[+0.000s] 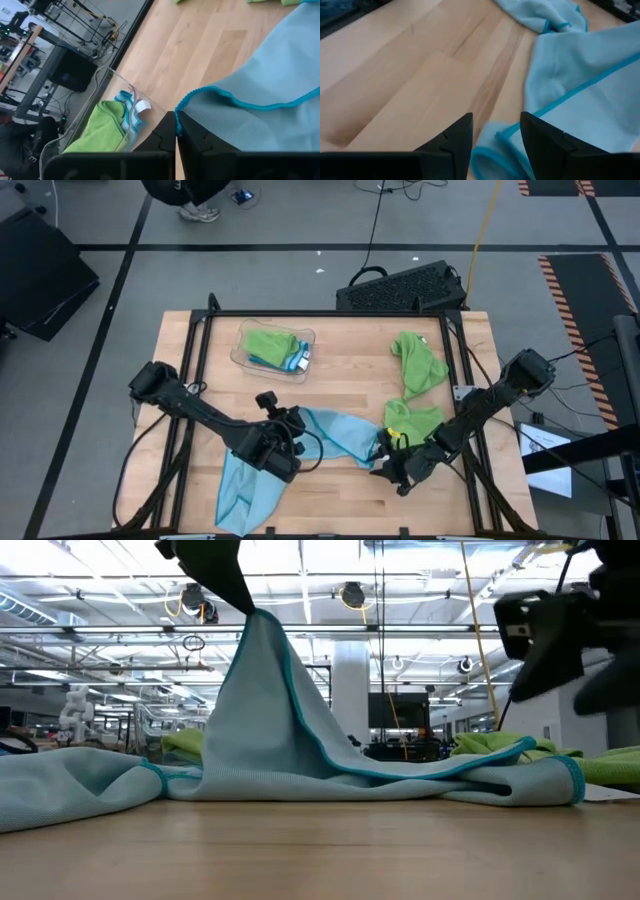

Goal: Fold microfiber towels
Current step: Fold the right blue microfiber cloth

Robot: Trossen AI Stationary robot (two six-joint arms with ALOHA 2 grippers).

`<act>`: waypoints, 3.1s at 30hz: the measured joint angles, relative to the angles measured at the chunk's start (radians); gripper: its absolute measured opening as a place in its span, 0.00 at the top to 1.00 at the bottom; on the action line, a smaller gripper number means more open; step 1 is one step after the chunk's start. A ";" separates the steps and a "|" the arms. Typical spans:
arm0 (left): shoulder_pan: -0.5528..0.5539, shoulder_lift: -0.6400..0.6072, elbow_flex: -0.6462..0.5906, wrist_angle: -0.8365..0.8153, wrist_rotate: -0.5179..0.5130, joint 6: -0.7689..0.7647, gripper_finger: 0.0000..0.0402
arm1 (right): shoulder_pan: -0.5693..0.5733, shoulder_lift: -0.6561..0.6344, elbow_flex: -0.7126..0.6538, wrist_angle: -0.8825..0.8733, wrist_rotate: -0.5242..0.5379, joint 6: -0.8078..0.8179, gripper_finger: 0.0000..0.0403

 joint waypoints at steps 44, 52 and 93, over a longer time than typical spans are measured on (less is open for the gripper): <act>-0.002 0.000 0.001 0.016 0.002 0.001 0.99 | -0.019 0.133 0.156 -0.267 0.175 -0.097 0.72; -0.002 0.000 0.001 0.043 0.002 0.025 0.99 | -0.015 0.133 0.156 -0.264 0.186 -0.117 0.88; -0.259 -0.239 0.461 0.247 -0.261 0.619 0.99 | 0.131 -0.545 0.672 -0.514 0.759 -0.541 1.00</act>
